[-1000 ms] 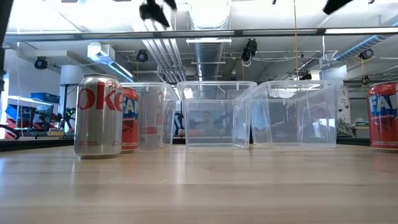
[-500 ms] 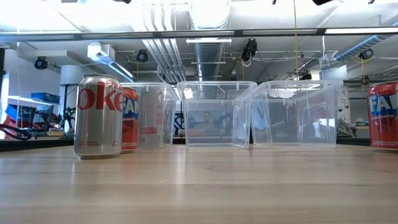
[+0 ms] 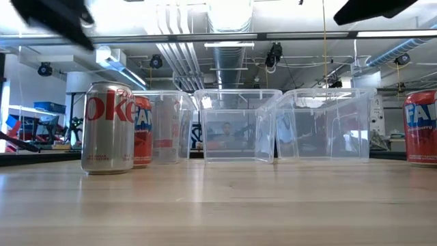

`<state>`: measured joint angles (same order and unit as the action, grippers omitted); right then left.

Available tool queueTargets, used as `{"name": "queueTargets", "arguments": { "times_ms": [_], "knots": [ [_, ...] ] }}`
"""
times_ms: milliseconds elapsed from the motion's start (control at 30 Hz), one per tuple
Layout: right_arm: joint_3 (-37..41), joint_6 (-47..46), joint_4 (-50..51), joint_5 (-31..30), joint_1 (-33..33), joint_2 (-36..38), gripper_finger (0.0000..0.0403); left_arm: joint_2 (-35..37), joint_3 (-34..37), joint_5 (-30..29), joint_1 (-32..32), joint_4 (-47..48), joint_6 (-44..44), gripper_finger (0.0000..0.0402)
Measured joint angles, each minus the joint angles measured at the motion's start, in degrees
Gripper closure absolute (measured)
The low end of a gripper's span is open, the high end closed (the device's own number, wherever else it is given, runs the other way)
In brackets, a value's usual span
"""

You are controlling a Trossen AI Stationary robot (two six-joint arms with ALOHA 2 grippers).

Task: Sort soda cans
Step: Put the top left red-silver soda can into the middle transparent bin

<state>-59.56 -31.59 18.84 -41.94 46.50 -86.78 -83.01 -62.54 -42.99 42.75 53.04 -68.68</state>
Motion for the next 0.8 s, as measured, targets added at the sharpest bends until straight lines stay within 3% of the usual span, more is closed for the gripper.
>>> {"name": "queueTargets", "arguments": {
  "times_ms": [267,533,800],
  "knots": [
    [1.16,-2.21,-1.05,0.22,0.0,0.0,0.0039,-4.21,3.13,2.59,0.12,0.05,-0.61,0.0064],
    [1.58,-3.59,-0.96,0.36,-0.02,0.0,0.0039,-2.98,4.13,3.46,0.47,2.45,-2.93,0.0064],
    [1.58,-3.41,-1.02,0.36,-0.02,0.0,0.0039,-2.21,11.26,3.84,-1.39,-0.36,-3.28,0.0064]
  ]
}}
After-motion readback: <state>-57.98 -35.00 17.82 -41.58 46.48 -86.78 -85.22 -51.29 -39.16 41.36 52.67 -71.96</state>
